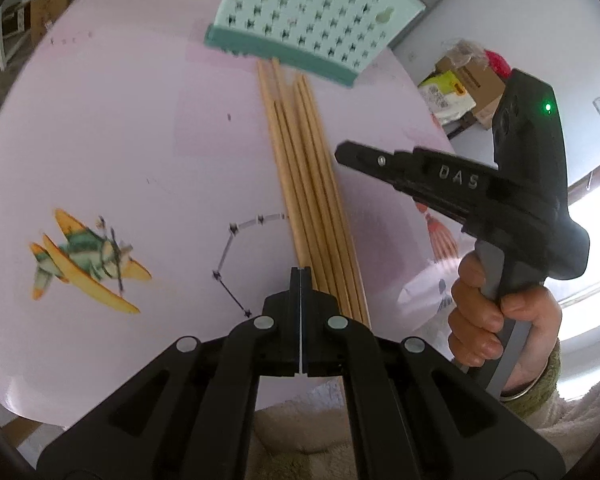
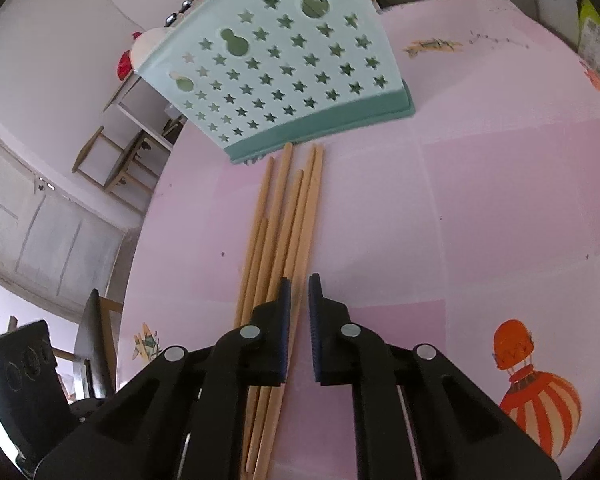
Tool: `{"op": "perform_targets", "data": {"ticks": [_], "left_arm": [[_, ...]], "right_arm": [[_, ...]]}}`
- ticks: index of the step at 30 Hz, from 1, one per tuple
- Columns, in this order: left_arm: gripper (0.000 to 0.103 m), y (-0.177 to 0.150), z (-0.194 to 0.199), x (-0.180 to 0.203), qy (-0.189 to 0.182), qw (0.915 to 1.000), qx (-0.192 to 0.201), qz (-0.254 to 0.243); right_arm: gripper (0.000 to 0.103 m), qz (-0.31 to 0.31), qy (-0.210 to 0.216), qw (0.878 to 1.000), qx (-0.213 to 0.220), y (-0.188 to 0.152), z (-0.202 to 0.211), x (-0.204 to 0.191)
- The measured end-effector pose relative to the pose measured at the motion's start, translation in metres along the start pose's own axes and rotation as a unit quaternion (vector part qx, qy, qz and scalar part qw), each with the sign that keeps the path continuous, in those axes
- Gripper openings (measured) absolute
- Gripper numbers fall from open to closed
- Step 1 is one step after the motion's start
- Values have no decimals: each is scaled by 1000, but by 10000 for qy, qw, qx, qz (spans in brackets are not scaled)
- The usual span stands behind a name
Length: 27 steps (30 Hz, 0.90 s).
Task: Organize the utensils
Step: 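Move both tools down onto the wooden chopsticks and close them, then lift one chopstick with the right tool while the left tool opens over the others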
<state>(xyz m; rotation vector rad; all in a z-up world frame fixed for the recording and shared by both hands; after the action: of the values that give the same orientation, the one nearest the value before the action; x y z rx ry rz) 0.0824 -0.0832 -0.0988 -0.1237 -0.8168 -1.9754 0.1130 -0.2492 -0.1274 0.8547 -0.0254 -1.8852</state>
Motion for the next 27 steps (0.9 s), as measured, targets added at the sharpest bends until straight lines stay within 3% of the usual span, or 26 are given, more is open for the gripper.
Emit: {"op": "perform_targets", "data": {"ticks": [4, 9, 17, 22, 27], "left_arm": [[2, 15, 14, -2, 204, 9991, 358, -142], [8, 31, 14, -2, 396, 9975, 506, -283], [20, 43, 3, 2, 728, 9930, 480, -801], [20, 44, -13, 5, 1211, 9851, 362, -1167], [20, 48, -21, 4, 1416, 9804, 351, -1324]], "right_arm": [[10, 201, -129, 9997, 12, 1, -1, -5], [10, 436, -287, 9986, -79, -4, -8, -6], [10, 706, -598, 9956, 117, -4, -2, -4], [10, 757, -710, 9944, 190, -2, 2, 1], [8, 731, -793, 9939, 241, -1, 5, 9]]}}
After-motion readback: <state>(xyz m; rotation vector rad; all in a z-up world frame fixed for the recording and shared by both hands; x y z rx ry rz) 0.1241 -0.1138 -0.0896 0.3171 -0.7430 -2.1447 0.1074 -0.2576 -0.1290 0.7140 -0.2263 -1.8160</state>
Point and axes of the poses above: each gripper's, at about its wrist camera, not at the fingertips, and z roughly against the way its jaws point, x to its right, y to its top, the point moved 4 cm from there along -z, roughly the way its jaws point, and after that the axes turned 9 degrees about -z, right-handed, at the moved point
